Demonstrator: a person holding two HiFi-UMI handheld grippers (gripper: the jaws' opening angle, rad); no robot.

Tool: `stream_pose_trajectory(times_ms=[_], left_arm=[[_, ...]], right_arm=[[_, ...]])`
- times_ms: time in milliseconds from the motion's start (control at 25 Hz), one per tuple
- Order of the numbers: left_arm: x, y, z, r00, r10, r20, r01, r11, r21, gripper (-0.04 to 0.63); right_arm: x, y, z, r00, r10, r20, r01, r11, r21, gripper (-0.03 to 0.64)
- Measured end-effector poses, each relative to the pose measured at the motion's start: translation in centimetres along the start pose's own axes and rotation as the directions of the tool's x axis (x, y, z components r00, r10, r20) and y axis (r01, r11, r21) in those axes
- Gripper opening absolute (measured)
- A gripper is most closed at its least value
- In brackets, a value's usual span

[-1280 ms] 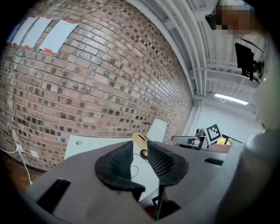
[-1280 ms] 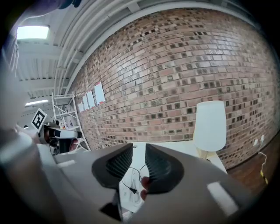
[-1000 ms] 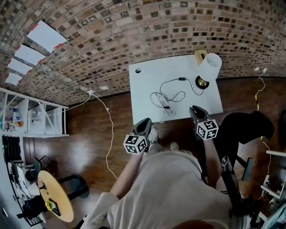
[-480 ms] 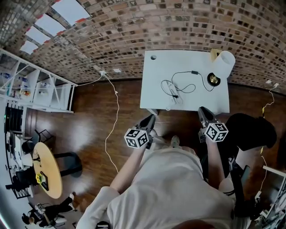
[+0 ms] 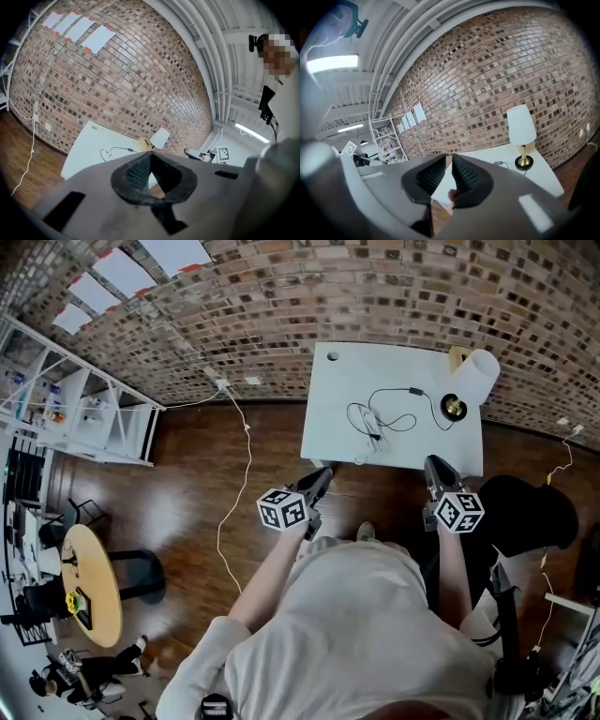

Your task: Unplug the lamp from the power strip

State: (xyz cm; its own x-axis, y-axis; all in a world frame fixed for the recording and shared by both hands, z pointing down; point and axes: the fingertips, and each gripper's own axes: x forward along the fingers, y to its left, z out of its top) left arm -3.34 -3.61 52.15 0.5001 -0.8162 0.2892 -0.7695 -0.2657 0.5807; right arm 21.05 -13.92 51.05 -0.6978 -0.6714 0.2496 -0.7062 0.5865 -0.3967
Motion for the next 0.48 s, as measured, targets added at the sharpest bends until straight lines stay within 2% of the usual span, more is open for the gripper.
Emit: stream_pose_trajectory(times_ms=[80, 200, 480], left_arm=[[-0.4, -0.2, 0.1, 0.999, -0.046, 0.003, 0.046, 0.999, -0.019, 0.005], [-2.0, -0.1, -0.1, 0.997, -0.079, -0.002, 0.079, 0.997, -0.024, 0.005], [-8.3, 1.4, -0.2, 0.995, -0.102, -0.001, 0.102, 0.995, -0.022, 0.005]], right_arm=[[-0.3, -0.3, -0.9, 0.999, -0.044, -0.016, 0.044, 0.998, -0.034, 0.028], [-1.0, 0.3, -1.5, 0.997, -0.074, -0.008, 0.074, 0.997, 0.002, 0.026], [-1.9, 5.5, -2.3, 0.995, -0.097, 0.025, 0.097, 0.995, 0.005, 0.023]])
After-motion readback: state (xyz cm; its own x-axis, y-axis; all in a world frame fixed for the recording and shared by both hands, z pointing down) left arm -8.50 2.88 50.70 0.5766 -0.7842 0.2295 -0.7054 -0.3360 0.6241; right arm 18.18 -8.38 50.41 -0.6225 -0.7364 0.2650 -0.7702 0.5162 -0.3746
